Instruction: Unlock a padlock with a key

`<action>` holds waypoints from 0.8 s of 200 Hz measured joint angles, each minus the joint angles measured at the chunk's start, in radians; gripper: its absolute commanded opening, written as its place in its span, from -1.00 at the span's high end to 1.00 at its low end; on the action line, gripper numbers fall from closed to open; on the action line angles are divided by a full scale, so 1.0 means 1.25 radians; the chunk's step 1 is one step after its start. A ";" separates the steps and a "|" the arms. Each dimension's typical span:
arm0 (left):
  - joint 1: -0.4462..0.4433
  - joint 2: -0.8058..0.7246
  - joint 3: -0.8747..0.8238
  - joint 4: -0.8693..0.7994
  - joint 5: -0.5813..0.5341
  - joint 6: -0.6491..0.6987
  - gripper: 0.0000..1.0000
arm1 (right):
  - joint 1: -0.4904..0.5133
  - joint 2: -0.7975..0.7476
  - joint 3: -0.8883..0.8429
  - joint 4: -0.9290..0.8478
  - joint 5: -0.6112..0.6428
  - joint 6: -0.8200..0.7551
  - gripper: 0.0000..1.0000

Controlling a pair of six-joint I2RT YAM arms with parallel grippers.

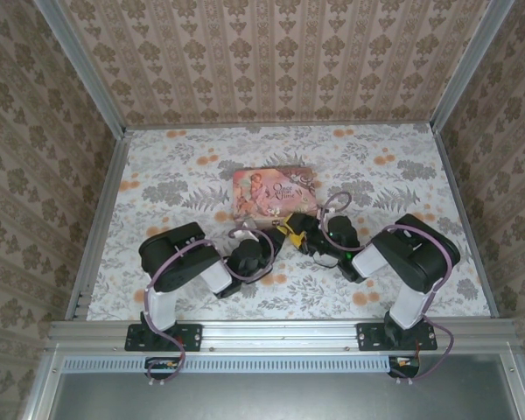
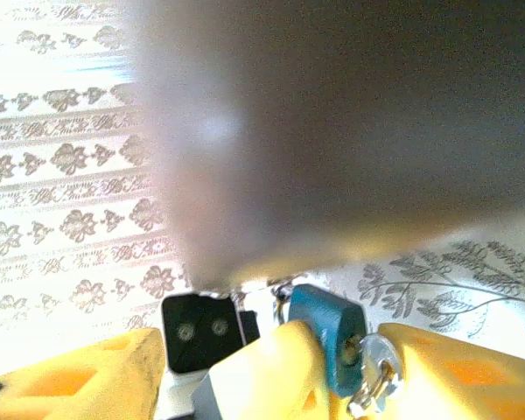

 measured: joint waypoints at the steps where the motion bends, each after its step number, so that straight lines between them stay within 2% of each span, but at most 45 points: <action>1: 0.001 0.000 0.000 0.000 0.002 0.001 1.00 | 0.000 0.000 -0.001 0.001 -0.002 -0.001 -0.43; 40: 0.020 0.000 -0.008 0.008 0.056 0.013 1.00 | -0.020 -0.042 -0.041 0.003 -0.073 -0.026 -0.60; 64: 0.034 -0.001 -0.015 0.014 0.085 0.023 1.00 | -0.031 -0.088 -0.063 -0.038 -0.119 -0.064 -0.64; 105: 0.056 -0.007 -0.025 0.017 0.125 0.035 1.00 | -0.052 -0.207 -0.103 -0.195 -0.151 -0.164 -0.64; 160: 0.067 -0.008 -0.030 0.023 0.149 0.047 1.00 | -0.058 -0.374 -0.105 -0.431 -0.143 -0.297 -0.64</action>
